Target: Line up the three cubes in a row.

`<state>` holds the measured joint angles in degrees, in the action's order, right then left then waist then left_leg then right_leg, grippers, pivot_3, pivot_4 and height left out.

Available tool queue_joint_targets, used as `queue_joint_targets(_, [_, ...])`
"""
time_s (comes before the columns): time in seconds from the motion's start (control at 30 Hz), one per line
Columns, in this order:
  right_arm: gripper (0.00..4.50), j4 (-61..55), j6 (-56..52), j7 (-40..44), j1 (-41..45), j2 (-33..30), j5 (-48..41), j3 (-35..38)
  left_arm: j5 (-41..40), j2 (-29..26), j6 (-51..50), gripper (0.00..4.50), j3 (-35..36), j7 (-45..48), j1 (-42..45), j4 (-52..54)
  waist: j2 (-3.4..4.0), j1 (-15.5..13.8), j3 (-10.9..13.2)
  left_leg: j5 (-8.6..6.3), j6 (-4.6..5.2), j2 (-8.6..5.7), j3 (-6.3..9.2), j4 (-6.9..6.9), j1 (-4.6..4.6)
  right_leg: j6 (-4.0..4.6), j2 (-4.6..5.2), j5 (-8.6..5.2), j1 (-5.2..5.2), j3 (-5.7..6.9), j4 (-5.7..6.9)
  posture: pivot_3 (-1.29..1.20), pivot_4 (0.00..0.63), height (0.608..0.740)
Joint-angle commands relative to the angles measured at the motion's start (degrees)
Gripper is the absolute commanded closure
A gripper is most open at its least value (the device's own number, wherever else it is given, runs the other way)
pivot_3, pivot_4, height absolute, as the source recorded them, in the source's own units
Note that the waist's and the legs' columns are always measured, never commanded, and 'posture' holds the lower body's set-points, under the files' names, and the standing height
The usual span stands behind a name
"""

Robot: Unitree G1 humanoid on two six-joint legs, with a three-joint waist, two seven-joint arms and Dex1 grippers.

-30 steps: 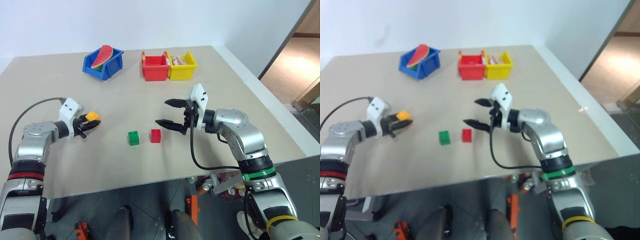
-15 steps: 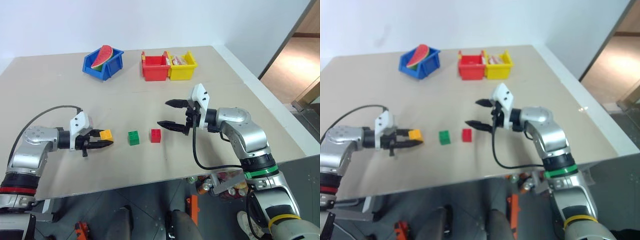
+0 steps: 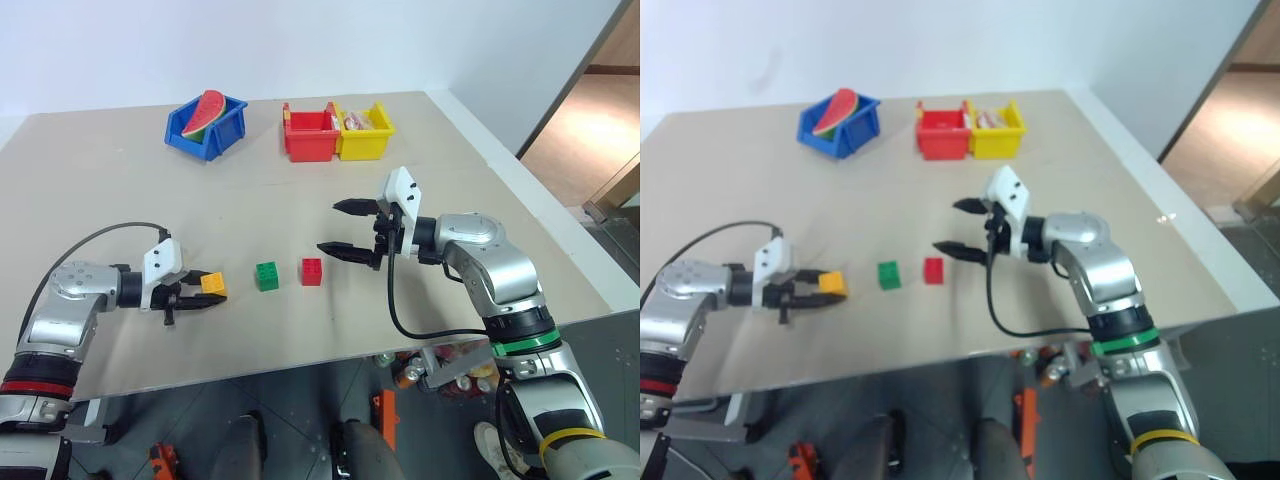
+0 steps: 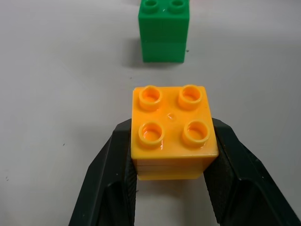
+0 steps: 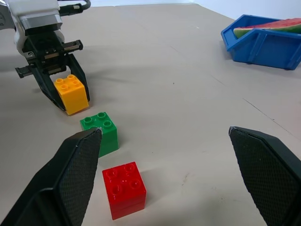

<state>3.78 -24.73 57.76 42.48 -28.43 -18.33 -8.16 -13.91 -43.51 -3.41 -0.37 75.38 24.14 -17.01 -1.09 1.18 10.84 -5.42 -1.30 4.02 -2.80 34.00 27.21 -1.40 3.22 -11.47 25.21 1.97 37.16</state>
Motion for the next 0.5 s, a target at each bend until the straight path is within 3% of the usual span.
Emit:
queue_joint_targets(0.03, [0.00, -1.91, 0.21, 0.49, 0.31, -0.60, -0.59, 1.13, 0.15, 0.08, 1.52, 3.17, 0.10, -0.31, 0.42, -0.10, 0.00, 0.00, 0.00, 0.00, 0.00, 0.00, 0.00, 0.00, 0.00, 0.00, 0.00, 0.00, 0.00, 0.00, 0.00, 0.00, 0.150, 0.740])
queue_joint_targets(0.5, [0.00, -2.41, 0.22, 0.35, -0.10, -0.21, -0.53, 1.11, 0.73, 1.79, 3.14, 3.17, -0.78, -0.30, 3.63, -3.52, 0.00, -0.08, 0.00, 0.00, 0.00, -0.01, -0.03, 0.01, 0.00, -0.03, 0.04, 0.02, -0.02, 0.01, 0.00, 0.00, 0.150, 0.740])
